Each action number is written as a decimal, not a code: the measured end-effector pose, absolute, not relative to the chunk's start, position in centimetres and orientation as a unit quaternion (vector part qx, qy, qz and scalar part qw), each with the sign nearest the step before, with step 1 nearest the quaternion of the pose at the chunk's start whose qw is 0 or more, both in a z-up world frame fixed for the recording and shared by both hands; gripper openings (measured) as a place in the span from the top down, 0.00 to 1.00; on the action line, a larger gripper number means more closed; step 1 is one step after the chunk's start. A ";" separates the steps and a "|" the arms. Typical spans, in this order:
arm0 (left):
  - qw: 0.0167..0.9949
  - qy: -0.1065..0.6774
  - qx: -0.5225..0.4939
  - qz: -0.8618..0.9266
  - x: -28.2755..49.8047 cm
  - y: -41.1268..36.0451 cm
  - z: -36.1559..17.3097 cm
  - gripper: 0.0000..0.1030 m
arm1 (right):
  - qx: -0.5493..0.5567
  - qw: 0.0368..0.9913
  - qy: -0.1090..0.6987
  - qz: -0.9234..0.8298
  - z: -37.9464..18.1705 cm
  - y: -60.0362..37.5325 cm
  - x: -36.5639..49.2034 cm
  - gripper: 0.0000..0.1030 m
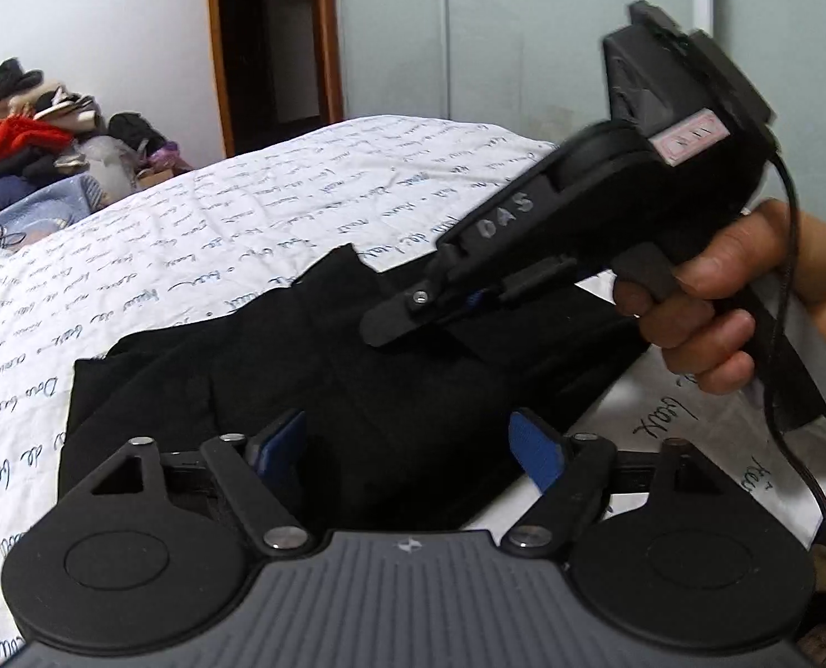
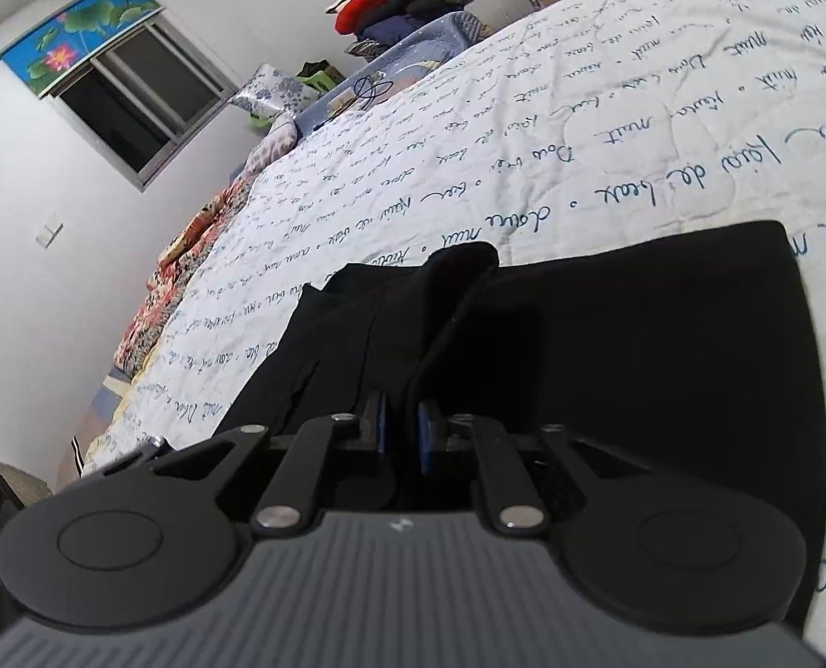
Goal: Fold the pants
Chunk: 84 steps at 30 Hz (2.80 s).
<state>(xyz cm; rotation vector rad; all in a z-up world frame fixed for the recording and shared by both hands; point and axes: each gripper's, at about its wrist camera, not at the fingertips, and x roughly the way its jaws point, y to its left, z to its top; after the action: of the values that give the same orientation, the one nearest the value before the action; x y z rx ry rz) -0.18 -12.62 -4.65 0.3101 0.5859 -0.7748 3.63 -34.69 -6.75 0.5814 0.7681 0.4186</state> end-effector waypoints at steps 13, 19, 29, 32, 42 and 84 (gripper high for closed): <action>0.868 0.232 0.242 -0.366 -1.0 -13.2 -5.1 0.40 | 0.216 0.896 0.359 0.151 -7.3 -34.9 1.9 0.59; 0.843 0.240 0.290 -0.385 -0.2 -14.8 -6.0 0.41 | 0.152 0.922 0.332 0.130 -6.5 -35.2 -0.8 0.38; 0.847 0.245 0.262 -0.393 0.6 -15.1 -4.8 0.87 | 0.127 0.930 0.323 0.121 -6.6 -35.6 -2.3 0.35; 0.849 0.251 0.242 -0.397 1.2 -15.0 -4.5 0.88 | 0.105 0.934 0.320 0.120 -6.4 -35.8 -3.0 0.35; 0.831 0.286 0.211 -0.428 1.2 -17.3 -6.0 0.89 | 0.113 0.939 0.308 0.101 -5.9 -37.4 -3.6 0.26; 0.884 0.261 0.153 -0.357 0.8 -12.4 -4.3 0.48 | 0.399 0.803 0.371 0.242 -7.4 -36.7 2.4 0.89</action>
<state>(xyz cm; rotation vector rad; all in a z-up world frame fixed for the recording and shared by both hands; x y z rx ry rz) 0.84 -12.42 -4.27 0.3193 0.5442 -0.7422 2.40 -36.70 -7.44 0.8558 0.7947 0.5181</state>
